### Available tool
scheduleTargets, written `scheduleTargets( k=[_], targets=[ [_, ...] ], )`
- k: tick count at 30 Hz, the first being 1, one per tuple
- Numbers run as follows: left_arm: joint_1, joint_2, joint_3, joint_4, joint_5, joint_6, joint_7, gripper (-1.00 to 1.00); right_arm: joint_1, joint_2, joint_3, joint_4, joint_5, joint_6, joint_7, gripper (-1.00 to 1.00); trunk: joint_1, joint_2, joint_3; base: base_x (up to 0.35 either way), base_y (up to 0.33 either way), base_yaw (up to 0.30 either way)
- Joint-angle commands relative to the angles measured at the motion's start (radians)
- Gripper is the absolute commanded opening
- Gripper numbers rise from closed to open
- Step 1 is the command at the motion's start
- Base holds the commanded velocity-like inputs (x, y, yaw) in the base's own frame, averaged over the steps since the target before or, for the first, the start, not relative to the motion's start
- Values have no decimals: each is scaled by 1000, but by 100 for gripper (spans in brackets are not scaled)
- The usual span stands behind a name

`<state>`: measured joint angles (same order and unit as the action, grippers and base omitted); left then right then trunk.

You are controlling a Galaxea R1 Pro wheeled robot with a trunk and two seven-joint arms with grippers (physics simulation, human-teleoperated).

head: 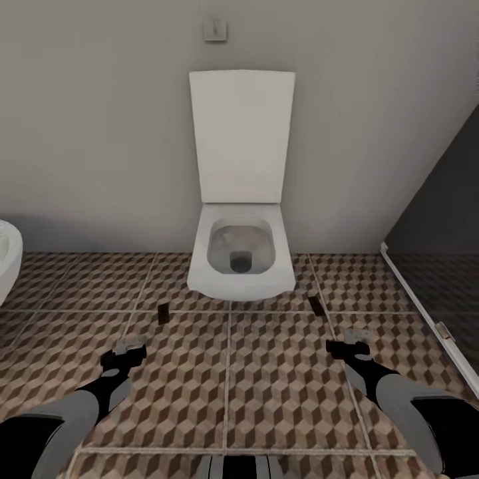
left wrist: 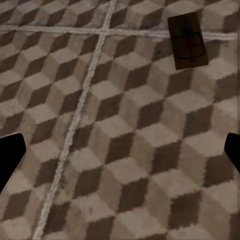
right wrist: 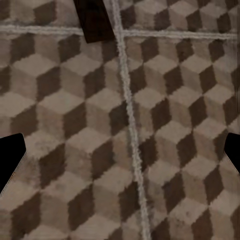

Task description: Take the four mousetraps from the cabinet in the bathroom and place them on the bathroom floor. Make sure all four end up on the same floor surface, and ensure that at least two of them are either under or directly next to the same bathroom sink.

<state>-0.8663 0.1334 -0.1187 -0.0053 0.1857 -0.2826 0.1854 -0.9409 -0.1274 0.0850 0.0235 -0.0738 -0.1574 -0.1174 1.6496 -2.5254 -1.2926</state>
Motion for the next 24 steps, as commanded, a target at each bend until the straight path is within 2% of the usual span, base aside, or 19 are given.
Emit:
scheduleTargets(
  k=[1, 24],
  targets=[
    [0, 0, -9, 1, 9, -3, 2, 100, -1, 0, 8, 3, -8, -5, -2, 100, -1, 0, 3, 0, 0, 0],
    [2, -1, -9, 1, 27, -5, 13, 100, -1, 4, 7, 1, -18, -2, -32, 100, -11, 5, 92, 0, 0, 0]
  ],
)
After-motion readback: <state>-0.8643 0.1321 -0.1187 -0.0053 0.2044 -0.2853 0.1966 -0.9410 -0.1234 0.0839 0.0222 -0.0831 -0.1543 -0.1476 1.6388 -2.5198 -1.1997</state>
